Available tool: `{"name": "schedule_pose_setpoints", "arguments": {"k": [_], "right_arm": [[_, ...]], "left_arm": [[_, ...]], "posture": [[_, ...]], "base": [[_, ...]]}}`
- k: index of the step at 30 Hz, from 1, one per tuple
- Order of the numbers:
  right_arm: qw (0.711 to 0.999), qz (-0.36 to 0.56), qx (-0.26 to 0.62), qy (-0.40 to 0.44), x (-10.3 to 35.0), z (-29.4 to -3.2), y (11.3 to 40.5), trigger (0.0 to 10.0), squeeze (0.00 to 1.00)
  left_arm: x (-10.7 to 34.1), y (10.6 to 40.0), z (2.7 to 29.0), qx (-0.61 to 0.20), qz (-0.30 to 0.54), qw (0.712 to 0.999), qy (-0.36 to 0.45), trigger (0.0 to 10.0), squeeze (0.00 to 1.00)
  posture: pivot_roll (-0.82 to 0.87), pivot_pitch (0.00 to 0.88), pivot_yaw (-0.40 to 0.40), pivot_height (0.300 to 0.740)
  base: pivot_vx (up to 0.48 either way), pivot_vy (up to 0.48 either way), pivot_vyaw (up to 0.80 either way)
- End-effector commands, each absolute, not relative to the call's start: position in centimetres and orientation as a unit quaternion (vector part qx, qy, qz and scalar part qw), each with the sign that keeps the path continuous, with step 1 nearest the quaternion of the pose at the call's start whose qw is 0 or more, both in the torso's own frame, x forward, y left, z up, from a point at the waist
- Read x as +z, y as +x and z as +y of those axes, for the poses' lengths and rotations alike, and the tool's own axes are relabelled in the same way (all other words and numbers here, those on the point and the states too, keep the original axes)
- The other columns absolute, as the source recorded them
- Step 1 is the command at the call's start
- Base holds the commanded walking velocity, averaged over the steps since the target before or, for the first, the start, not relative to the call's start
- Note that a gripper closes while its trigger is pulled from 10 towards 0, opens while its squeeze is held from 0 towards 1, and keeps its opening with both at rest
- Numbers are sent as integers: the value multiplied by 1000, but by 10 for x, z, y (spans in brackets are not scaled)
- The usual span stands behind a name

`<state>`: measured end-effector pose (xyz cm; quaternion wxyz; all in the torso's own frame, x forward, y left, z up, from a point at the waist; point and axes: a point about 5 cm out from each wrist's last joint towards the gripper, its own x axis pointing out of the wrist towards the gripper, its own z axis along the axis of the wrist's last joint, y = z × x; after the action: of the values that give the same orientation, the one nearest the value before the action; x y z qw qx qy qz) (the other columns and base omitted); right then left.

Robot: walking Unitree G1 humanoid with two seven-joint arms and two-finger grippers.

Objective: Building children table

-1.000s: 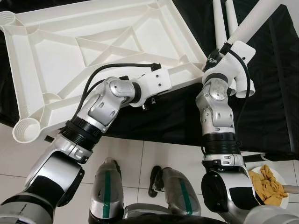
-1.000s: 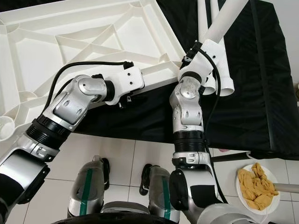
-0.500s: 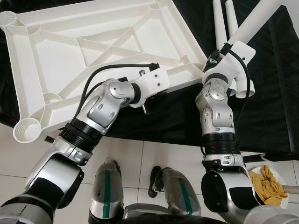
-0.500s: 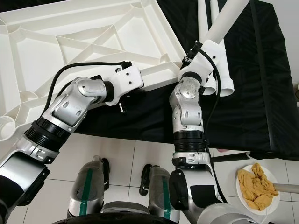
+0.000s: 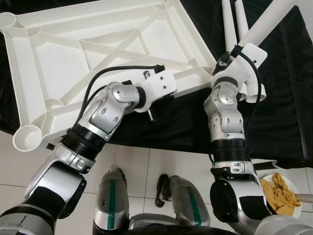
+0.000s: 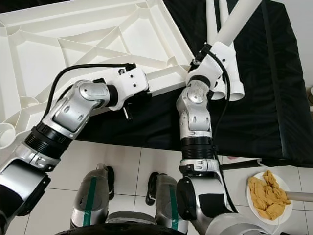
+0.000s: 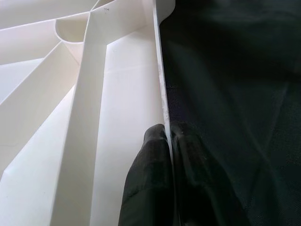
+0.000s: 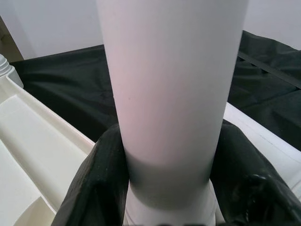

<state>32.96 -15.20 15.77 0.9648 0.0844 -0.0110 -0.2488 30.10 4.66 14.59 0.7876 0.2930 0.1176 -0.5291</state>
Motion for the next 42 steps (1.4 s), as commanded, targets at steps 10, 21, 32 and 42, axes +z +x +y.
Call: {"name": "schedule_pose_setpoints", "arguments": {"k": [10, 21, 32, 42], "right_arm": [[952, 36, -296, 70, 130, -181, 320, 10000, 1000], [972, 4, -224, 75, 139, -189, 326, 10000, 1000], [996, -1, -64, 57, 143, -190, 334, 10000, 0], [999, -13, 39, 22, 148, -200, 331, 10000, 0]], "left_arm": [[124, 295, 52, -552, 179, 755, 307, 10000, 0], [124, 296, 53, -551, 179, 753, 311, 10000, 0], [126, 296, 51, -555, 175, 751, 313, 10000, 0], [126, 295, 51, -558, 173, 748, 314, 10000, 0]], "posture": [[86, 78, -73, 740], [79, 75, -71, 740], [73, 71, -67, 740], [67, 61, -62, 740]], "base": [[0, 0, 0], [0, 0, 0], [0, 0, 0], [0, 0, 0]]}}
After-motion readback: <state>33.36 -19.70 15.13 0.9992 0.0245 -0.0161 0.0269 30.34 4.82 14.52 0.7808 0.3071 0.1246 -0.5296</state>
